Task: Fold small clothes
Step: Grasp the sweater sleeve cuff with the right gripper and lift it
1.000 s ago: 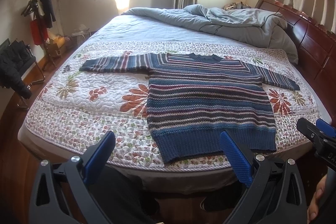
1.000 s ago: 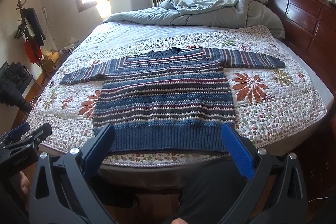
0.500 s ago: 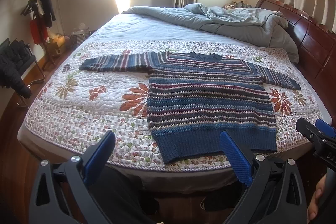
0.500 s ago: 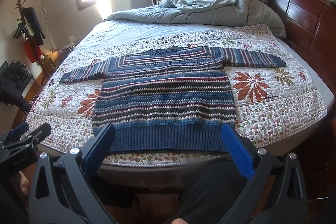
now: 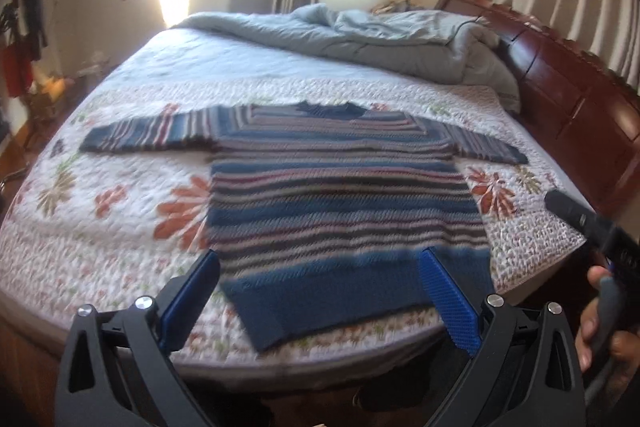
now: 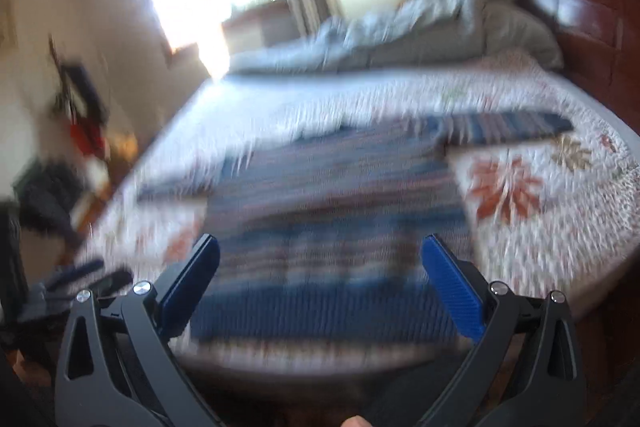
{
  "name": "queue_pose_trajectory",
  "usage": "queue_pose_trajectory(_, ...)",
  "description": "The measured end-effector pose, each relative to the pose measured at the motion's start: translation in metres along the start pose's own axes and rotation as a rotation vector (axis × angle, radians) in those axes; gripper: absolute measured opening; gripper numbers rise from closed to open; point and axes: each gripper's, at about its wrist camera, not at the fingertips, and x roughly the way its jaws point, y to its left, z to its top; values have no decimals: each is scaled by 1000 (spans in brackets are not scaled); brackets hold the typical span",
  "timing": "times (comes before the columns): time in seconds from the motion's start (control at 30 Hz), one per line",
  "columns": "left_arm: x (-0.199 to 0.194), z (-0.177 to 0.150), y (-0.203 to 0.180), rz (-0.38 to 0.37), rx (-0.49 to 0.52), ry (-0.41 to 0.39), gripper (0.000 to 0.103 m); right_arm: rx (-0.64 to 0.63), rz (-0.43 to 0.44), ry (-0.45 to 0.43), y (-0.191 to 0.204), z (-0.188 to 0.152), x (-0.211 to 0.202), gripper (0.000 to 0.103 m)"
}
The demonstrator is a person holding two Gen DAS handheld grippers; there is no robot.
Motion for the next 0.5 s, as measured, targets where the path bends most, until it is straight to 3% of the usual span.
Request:
queue_pose_trajectory(0.07,14,10,-6,-40,22,-40,99,-45,-57,22,-21,11,23,101)
queue_pose_trajectory(0.13,41,26,-13,-83,43,14,99,-35,-103,80,-56,23,53,100)
queue_pose_trajectory(0.33,124,73,-37,-112,114,129,99,166,-155,168,-185,57,120,100)
queue_pose_trajectory(0.4,151,86,-46,-139,122,143,99,265,-181,194,-238,68,140,100)
queue_pose_trajectory(0.5,182,97,-55,-177,119,163,99,477,-152,208,-321,78,161,99)
